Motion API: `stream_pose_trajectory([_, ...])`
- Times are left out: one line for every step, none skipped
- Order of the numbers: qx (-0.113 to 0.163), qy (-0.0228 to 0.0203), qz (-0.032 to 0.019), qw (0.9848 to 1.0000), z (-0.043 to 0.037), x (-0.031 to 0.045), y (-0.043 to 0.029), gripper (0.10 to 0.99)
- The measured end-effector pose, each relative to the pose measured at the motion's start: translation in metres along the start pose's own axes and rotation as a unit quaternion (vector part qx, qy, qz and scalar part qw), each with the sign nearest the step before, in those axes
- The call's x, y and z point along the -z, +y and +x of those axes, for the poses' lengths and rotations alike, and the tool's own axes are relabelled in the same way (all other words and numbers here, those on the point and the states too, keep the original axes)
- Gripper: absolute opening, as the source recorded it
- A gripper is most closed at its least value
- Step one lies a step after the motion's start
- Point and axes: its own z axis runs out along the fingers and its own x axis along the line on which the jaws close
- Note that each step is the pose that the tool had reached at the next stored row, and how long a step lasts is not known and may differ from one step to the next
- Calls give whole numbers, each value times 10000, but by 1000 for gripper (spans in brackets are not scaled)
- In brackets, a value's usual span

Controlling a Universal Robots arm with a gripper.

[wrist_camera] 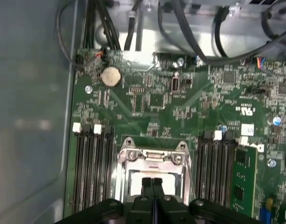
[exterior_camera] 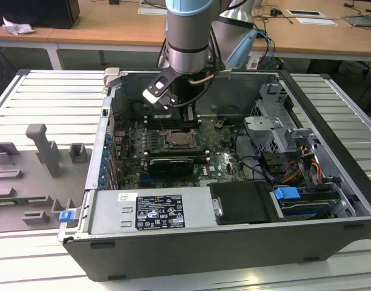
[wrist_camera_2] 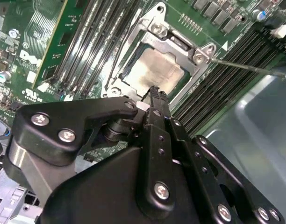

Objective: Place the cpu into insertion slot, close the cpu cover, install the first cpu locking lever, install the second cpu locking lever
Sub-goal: 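Close the cpu cover, then install the first cpu locking lever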

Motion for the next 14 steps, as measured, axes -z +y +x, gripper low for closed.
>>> stream_pose_trajectory([0, 0, 0, 10000, 1, 0, -9, 106])
stream_pose_trajectory([0, 0, 0, 10000, 1, 0, -12, 106])
stream_pose_trajectory([1, 0, 0, 10000, 1, 0, -14, 106])
stream_pose_trajectory([2, 0, 0, 10000, 1, -1, -21, 106])
stream_pose_trajectory([3, -1, 1, 10000, 1, -2, -23, 106])
stream_pose_trajectory([2, 0, 1, 10000, 1, -5, -27, 106])
stream_pose_trajectory([2, 0, 1, 10000, 2, -7, -31, 106])
stream_pose_trajectory([3, 0, 1, 10000, 2, -7, -31, 106])
stream_pose_trajectory([3, 0, 0, 10000, 2, -8, -31, 106])
stream_pose_trajectory([1, 1, 0, 10000, 2, -13, -37, 106])
stream_pose_trajectory([2, -1, -4, 10000, 5, -18, -38, 106])
stream_pose_trajectory([3, -5, -21, 10000, 5, -26, -43, 106])
stream_pose_trajectory([4, -9, -25, 10000, 6, -26, -50, 106])
stream_pose_trajectory([4, -8, -26, 10000, 6, -27, -55, 106])
